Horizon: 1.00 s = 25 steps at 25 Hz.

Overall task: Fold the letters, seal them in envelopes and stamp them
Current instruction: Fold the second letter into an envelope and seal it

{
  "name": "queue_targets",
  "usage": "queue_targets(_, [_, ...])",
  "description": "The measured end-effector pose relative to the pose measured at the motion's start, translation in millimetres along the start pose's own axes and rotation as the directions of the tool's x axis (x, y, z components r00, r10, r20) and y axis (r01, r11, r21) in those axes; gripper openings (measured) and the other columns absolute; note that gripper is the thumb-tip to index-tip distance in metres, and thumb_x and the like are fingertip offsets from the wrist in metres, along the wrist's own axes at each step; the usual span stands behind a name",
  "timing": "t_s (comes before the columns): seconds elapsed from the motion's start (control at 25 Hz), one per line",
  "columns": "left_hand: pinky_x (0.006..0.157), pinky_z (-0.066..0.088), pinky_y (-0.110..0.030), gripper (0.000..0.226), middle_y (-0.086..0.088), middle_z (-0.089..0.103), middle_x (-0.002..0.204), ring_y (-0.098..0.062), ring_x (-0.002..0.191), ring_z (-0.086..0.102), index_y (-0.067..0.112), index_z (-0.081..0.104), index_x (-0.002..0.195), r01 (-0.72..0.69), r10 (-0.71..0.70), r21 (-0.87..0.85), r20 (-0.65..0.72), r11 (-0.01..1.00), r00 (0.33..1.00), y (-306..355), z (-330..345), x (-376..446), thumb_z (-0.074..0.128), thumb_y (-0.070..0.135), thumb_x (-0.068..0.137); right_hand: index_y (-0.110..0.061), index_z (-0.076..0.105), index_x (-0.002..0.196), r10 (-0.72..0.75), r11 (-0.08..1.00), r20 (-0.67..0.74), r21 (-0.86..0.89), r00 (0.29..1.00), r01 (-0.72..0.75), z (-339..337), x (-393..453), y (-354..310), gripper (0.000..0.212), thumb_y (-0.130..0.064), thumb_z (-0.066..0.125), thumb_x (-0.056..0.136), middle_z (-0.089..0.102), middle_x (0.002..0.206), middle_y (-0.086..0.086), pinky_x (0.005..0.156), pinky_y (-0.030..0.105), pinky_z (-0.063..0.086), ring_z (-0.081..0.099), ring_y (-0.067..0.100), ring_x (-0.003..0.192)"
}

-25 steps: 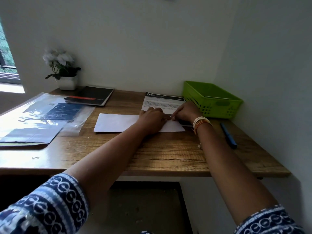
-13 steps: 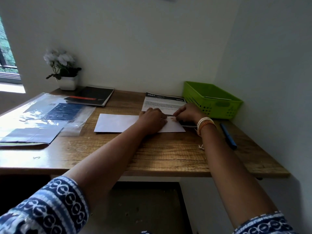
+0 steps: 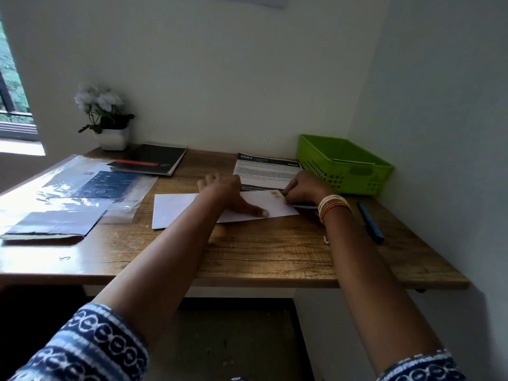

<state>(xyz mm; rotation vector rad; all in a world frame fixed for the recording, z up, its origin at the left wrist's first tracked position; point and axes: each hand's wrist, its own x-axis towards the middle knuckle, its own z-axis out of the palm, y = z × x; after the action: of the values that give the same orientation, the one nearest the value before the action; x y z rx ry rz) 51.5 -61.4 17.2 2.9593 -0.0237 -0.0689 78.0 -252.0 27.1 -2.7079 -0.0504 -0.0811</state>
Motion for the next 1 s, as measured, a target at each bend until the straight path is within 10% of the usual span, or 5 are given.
queue_targets(0.28, [0.081,0.046,-0.036,0.064,-0.006,0.06,0.117,-0.027,0.109,0.056,0.017,0.058,0.114,0.013,-0.113,-0.366,-0.255,0.931,0.96,-8,4,7,0.076,0.057,0.067,-0.01,0.077,0.094,-0.04,0.998,-0.152,0.049,0.988,0.048,6,-3,-6,0.021,-0.01,0.066,0.076,0.074,0.102,0.01,0.087,0.033,0.054,0.067,0.025,0.099])
queue_targets(0.52, [0.084,0.046,-0.032,0.042,-0.013,0.062,0.121,-0.031,0.11,0.059,0.003,0.061,0.115,0.033,-0.189,-0.585,-0.208,0.811,0.96,6,-29,21,0.068,0.03,0.084,-0.005,0.066,0.109,0.038,0.958,-0.448,0.272,0.893,0.095,2,-17,-22,0.032,-0.02,0.065,0.081,0.065,0.112,0.015,0.09,0.031,0.046,0.06,0.03,0.107])
queue_targets(0.76, [0.093,0.052,-0.044,0.043,-0.021,0.063,0.115,-0.033,0.102,0.064,-0.009,0.058,0.115,0.07,-0.304,-0.983,0.014,0.172,0.953,21,-38,48,0.07,0.016,0.082,-0.006,0.06,0.105,0.164,0.766,-0.255,0.642,0.953,0.04,-4,-43,-33,0.033,-0.03,0.066,0.084,0.062,0.12,0.016,0.09,0.037,0.049,0.06,0.033,0.107])
queue_targets(0.84, [0.087,0.053,-0.04,0.03,-0.016,0.062,0.101,-0.029,0.092,0.063,-0.009,0.059,0.109,0.087,-0.351,-0.995,0.069,0.037,0.934,31,-40,49,0.062,0.012,0.088,-0.011,0.063,0.082,0.176,0.63,-0.101,0.776,0.979,-0.033,-17,-53,-27,0.016,-0.026,0.066,0.085,0.067,0.111,0.021,0.087,0.045,0.054,0.066,0.035,0.095])
queue_targets(1.0, [0.081,0.054,-0.043,0.029,-0.019,0.062,0.106,-0.031,0.095,0.063,-0.005,0.056,0.115,0.073,-0.327,-0.993,0.1,-0.095,0.94,53,-46,51,0.052,0.004,0.088,-0.004,0.061,0.107,0.209,0.675,-0.027,0.728,0.978,-0.124,-51,-65,-8,0.032,-0.03,0.063,0.088,0.067,0.1,0.015,0.066,0.033,0.05,0.061,0.028,0.08])
